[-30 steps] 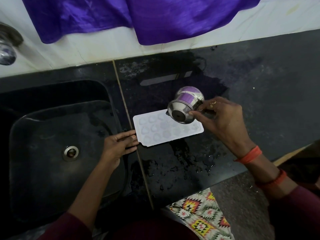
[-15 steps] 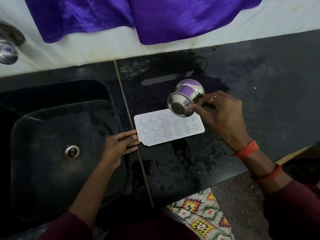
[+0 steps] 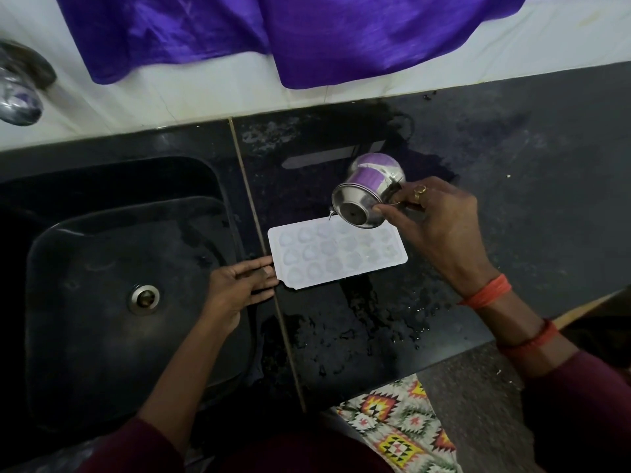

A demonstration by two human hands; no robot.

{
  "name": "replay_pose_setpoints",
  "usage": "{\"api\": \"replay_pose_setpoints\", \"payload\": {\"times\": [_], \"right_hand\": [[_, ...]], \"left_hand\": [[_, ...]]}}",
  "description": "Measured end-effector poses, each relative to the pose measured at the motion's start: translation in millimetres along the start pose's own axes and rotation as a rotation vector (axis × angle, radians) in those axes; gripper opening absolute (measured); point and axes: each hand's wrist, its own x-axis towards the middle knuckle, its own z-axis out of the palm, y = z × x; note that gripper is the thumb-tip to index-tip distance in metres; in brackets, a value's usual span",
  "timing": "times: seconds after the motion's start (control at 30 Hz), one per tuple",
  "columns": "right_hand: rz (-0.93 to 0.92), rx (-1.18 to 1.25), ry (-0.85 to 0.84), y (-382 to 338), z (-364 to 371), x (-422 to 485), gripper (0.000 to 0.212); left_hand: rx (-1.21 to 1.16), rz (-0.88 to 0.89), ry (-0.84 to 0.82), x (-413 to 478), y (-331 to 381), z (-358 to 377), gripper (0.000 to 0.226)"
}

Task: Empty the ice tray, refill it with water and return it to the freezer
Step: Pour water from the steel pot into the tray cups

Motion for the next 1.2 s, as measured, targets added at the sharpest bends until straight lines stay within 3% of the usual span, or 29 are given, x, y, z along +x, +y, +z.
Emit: {"api": "replay_pose_setpoints", "payload": {"times": [1.2], "right_hand": [[-0.033,0.024,0.022,-4.7,-3.5,6.3,0.028]], "left_hand": [[-0.014,-0.001,0.005,0.7,-0.3,0.0,0.016]]}}
